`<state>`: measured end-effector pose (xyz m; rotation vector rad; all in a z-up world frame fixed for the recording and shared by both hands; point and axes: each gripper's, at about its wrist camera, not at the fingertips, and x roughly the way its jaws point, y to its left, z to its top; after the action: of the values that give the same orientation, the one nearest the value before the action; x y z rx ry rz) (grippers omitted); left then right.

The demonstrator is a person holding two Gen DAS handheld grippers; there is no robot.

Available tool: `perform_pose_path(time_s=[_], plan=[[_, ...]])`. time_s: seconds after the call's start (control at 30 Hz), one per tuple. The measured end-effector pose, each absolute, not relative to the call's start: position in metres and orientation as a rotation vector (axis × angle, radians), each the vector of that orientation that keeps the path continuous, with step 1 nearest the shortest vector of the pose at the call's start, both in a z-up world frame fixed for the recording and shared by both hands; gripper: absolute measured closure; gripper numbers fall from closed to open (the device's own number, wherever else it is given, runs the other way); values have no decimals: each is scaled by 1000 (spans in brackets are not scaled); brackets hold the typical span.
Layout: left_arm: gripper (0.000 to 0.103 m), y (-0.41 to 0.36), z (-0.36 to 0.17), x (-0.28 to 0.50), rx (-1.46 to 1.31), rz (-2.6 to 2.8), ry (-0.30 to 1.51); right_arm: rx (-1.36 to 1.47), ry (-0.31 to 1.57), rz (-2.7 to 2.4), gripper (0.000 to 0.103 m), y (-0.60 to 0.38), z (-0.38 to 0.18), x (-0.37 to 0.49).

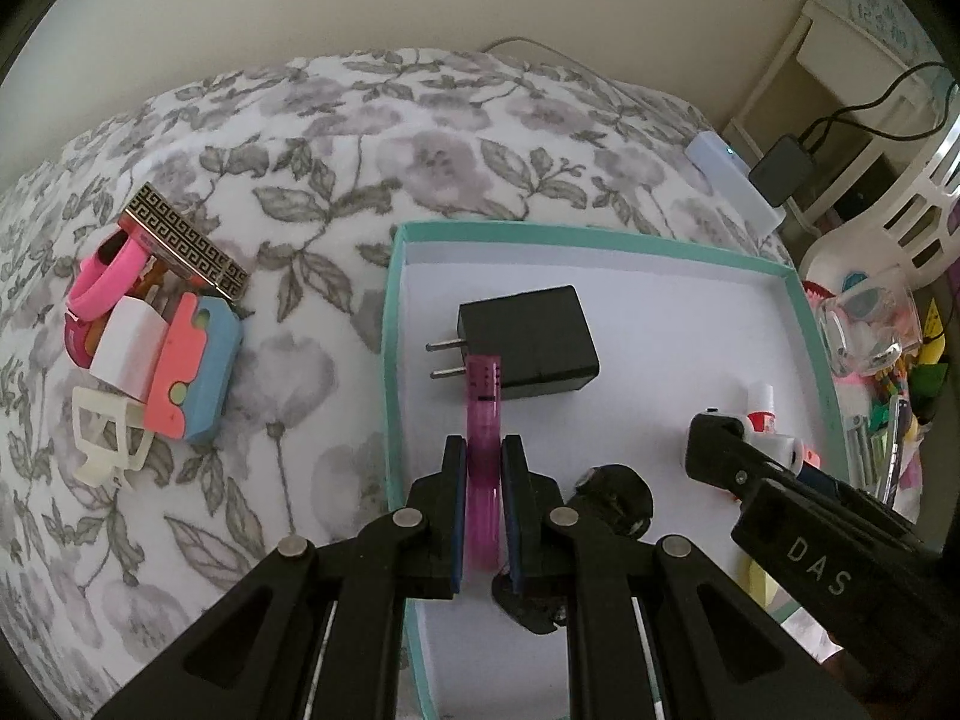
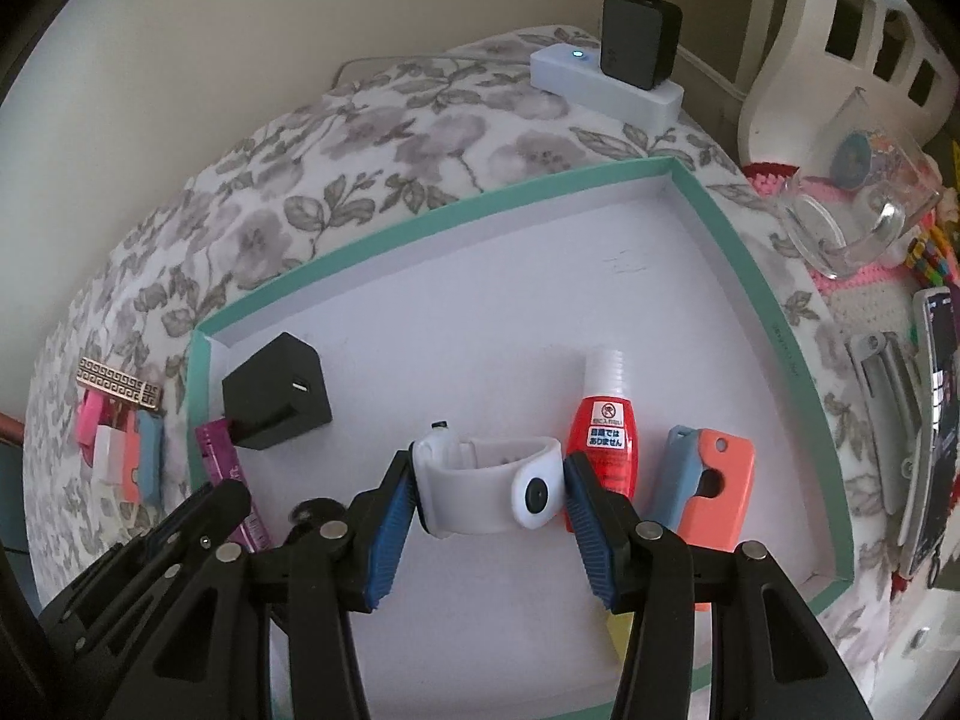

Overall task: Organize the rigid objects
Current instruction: 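Carry the pink tube and white watch into the tray and release both, then move both tools back over the remaining pile of items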

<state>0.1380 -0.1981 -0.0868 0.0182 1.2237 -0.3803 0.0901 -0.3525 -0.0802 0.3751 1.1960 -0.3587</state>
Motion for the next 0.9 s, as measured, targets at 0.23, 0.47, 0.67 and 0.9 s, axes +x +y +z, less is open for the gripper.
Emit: perform_pose_path(time_s=[0.23,0.47,0.67,0.9], plan=[[54,-199,-84,137,39,-368,1225,378,1203,-356,50,-353,-78,90],[45,-198,-74,136,49,-351,1209,364,1171,-365,42,-353,-67,90],[33,-186,-63,140,11,-310,1194,368,1120,-365,37,-352,-52,87],[16,-153,-49,148,2,-146,1152,347,1098,-361,32,-348,-47,88]])
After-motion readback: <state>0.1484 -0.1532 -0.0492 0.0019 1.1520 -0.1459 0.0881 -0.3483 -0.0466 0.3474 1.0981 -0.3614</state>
